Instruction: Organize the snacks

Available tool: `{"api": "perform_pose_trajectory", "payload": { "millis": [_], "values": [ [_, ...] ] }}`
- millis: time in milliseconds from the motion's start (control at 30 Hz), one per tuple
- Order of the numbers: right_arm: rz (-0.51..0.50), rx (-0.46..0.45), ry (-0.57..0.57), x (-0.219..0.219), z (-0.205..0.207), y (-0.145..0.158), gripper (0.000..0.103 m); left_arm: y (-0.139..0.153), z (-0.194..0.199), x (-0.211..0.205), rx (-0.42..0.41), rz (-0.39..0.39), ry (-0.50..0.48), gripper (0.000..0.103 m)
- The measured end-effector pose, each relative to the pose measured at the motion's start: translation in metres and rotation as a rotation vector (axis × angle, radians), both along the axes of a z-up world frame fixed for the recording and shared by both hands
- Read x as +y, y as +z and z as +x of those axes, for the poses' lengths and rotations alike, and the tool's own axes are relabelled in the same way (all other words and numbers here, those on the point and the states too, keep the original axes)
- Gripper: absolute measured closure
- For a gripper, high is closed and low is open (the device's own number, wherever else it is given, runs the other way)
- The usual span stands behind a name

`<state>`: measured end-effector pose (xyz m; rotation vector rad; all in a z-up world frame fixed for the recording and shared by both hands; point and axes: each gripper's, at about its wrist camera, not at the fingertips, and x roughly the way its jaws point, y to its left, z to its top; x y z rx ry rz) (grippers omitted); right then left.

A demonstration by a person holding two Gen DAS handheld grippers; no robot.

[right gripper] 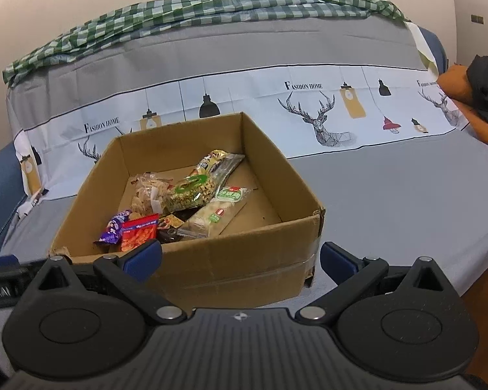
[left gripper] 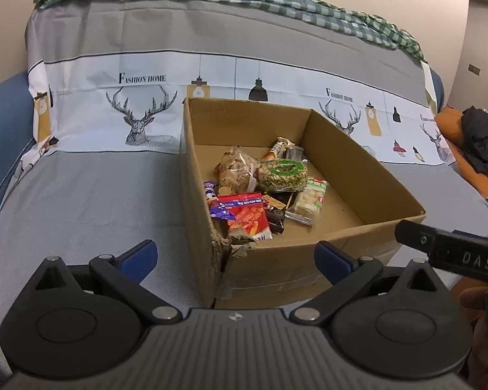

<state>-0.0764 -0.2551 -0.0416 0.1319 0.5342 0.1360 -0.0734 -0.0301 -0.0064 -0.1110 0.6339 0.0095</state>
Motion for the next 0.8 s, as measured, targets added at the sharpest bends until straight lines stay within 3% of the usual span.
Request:
{"api": "perform_pose_trajectory", "payload": {
  "millis": [800],
  "values": [
    [-0.024,-0.020,0.040,0.0076,-0.0001,-0.0020,0.001,-0.0056,0.0050,0.0000,0.005,-0.011,0.014,0.000]
  ]
}}
